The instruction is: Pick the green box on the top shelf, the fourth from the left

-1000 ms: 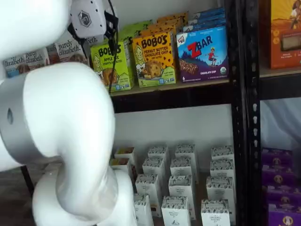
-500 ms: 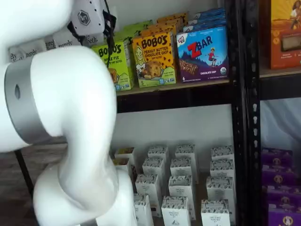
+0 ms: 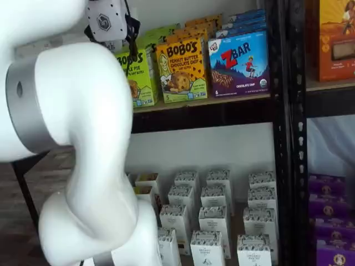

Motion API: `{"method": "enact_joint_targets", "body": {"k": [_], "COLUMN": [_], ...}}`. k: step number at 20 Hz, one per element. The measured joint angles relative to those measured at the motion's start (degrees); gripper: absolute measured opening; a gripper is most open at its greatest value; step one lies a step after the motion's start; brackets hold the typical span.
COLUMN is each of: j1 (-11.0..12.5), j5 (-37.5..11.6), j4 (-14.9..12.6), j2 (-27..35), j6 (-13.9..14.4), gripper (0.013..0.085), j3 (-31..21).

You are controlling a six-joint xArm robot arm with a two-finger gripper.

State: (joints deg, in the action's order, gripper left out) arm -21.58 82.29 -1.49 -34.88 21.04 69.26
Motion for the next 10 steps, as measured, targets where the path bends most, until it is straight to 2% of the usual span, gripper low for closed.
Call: {"method": "enact_joint_targets", "body": {"k": [4, 10], "j1": [1.2, 1.3], "j5": [-1.9, -3.3], "j4": [1.3, 0.4], "j2": [1.6, 3.8], "j6": [-1.4, -1.4], "gripper": [0.0850, 0.0850], "j3": [0.5, 2.4]}}
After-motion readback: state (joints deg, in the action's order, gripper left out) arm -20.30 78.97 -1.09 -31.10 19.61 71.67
